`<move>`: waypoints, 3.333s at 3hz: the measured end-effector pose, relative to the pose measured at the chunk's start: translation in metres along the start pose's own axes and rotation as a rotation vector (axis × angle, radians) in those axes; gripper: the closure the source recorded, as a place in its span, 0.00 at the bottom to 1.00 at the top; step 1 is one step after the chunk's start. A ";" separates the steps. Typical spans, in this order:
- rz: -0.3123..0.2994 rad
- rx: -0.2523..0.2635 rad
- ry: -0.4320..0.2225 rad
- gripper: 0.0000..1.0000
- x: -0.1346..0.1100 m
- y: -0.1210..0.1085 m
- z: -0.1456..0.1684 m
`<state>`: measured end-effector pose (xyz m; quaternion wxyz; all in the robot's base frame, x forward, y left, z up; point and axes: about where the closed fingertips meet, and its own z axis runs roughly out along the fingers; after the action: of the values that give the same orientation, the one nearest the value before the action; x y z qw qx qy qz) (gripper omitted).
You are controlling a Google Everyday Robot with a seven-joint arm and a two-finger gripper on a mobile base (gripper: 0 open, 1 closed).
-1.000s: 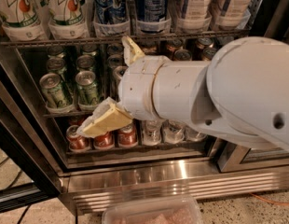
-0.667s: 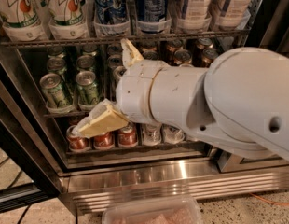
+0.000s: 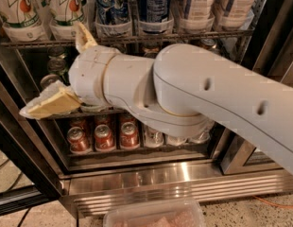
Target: Pick 7up can from top shelf of fridge
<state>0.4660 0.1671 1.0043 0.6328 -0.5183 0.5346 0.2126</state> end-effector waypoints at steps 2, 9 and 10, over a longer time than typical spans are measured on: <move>-0.017 -0.029 -0.058 0.20 -0.018 0.018 0.050; -0.018 0.321 0.008 0.59 -0.039 -0.011 0.050; -0.011 0.313 -0.011 0.68 -0.043 -0.006 0.054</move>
Offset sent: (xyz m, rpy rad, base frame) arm 0.0049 0.0754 -0.0029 0.0278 -0.0262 0.0356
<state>0.4812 0.2253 1.0394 0.7098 -0.4151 0.5550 0.1258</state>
